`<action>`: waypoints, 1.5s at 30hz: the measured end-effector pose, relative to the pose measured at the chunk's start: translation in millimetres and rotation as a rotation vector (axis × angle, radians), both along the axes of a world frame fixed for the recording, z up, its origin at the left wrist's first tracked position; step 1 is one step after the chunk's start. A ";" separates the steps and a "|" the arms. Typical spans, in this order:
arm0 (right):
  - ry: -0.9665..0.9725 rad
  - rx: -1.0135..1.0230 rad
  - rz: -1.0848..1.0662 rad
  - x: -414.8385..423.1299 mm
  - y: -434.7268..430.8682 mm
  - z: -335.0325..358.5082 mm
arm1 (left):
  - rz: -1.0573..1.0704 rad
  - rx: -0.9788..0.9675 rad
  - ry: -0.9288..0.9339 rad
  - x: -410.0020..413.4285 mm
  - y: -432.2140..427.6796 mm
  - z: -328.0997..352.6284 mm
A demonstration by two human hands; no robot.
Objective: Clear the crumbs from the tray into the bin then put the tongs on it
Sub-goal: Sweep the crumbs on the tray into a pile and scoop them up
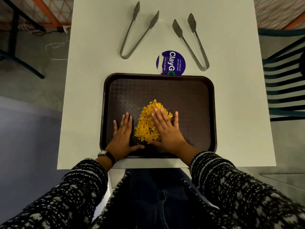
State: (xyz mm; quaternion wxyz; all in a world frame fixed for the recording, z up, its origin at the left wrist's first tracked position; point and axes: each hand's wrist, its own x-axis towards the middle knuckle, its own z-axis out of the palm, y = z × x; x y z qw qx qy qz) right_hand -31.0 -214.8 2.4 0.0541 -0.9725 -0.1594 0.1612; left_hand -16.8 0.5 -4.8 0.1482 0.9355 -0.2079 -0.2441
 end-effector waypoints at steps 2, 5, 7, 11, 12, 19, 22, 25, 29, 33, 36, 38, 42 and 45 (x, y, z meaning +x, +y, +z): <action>0.005 0.026 -0.064 5.4 -1.4 2.9 | 0.027 -0.016 0.021 -8.3 -2.0 0.8; 0.019 0.041 -0.030 1.1 -14.5 8.0 | 0.054 -0.053 0.038 -17.5 -2.2 0.8; 0.031 0.045 -0.004 -8.1 -29.9 10.8 | 0.034 -0.054 0.018 -16.5 1.5 0.0; 0.103 -0.002 -0.032 -23.6 -64.3 13.3 | -0.015 0.014 -0.006 -0.6 9.8 1.1; 0.120 -0.013 -0.045 -25.4 -69.4 13.1 | -0.035 0.039 -0.005 3.9 10.3 2.0; 0.107 0.039 -0.091 0.8 -50.9 7.8 | -0.120 0.067 -0.037 26.4 -12.4 3.4; 0.077 0.072 -0.125 13.4 -39.6 7.7 | -0.105 0.031 -0.043 29.8 -24.1 3.5; 0.053 0.103 -0.142 5.8 -41.4 7.7 | -0.098 -0.029 -0.037 24.4 -26.2 4.9; 0.049 0.287 -0.445 -28.8 -39.2 4.1 | 0.026 -0.139 -0.017 2.2 -26.6 7.1; 0.012 0.409 -0.724 -47.8 -10.5 -3.0 | 0.295 -0.192 -0.053 -14.3 -47.4 4.3; -0.019 0.423 -0.747 -44.6 13.3 -6.9 | 0.383 -0.166 -0.068 -17.6 -67.8 0.5; -0.030 0.484 -0.760 -36.8 27.9 -8.0 | 0.400 -0.175 -0.069 -18.7 -83.1 -1.4; -0.028 0.738 -0.770 -26.1 39.2 -5.0 | 0.440 -0.295 -0.036 -19.6 -96.5 -2.2; -0.044 0.825 -0.764 -22.6 25.5 -2.7 | 0.406 -0.378 -0.047 -14.7 -88.7 0.3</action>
